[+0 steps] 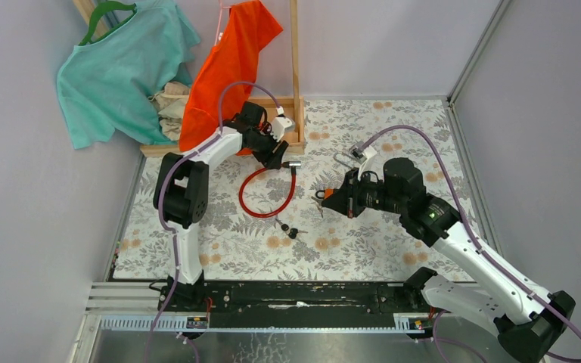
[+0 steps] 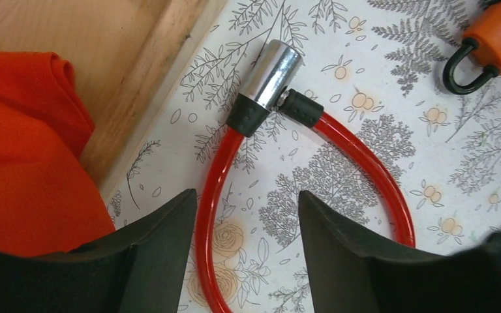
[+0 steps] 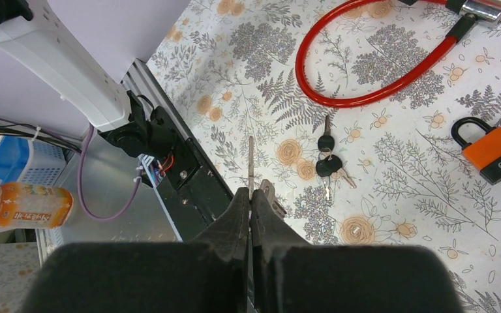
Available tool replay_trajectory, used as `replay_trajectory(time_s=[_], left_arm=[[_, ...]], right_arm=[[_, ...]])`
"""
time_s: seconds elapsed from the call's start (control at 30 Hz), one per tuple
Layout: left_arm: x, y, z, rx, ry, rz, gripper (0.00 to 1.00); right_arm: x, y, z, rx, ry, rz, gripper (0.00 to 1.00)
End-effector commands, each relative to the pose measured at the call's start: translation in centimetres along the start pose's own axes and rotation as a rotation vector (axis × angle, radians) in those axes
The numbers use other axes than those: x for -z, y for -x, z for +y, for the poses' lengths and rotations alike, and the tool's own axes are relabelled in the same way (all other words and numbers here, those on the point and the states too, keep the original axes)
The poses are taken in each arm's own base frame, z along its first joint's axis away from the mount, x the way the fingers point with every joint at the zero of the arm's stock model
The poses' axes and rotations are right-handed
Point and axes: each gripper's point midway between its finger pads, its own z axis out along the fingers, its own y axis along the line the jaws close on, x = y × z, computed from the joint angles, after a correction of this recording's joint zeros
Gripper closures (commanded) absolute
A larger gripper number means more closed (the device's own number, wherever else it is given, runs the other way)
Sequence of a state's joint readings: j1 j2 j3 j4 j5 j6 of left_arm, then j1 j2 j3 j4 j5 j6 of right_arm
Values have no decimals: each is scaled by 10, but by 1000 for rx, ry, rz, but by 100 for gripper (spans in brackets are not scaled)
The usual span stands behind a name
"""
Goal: Unlock with the key
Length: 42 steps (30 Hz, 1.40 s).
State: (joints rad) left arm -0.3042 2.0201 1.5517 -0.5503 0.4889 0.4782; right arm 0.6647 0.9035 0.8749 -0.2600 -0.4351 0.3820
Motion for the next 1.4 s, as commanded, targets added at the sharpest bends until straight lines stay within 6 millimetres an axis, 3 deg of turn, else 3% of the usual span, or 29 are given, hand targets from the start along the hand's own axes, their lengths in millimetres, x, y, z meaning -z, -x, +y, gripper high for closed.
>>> replay_trajectory(time_s=[0.0,0.4,0.63,0.8,0.9,1.07,1.17,1.27,1.37], left_arm=[[-16,-3,12,-38,25,-10,37],[-37,-7,21,-55,14,-3,43],[-48,-16,11,-66,-20,4,55],[-47,-18,0,-166,-21,22,61],[-48,-23,-6,-227,-21,47,57],[-52,-28,-8,-254,-28,86,38],[-56,-31,-4,-272,-8,113,37],[-58,-34,-4,-294,-10,127,47],[-57,-37,-4,-307,-13,132,72]], right_arm=[[10,26,15,33,30,-80,100],[15,25,19,36,39,-81,100],[15,29,18,31,30,-86,100],[15,26,14,10,3,-75,100],[17,21,15,-2,11,-71,100],[21,14,15,-7,12,-57,100],[22,14,16,-9,17,-63,100],[23,15,17,-9,18,-68,100],[26,14,16,-5,6,-66,100]])
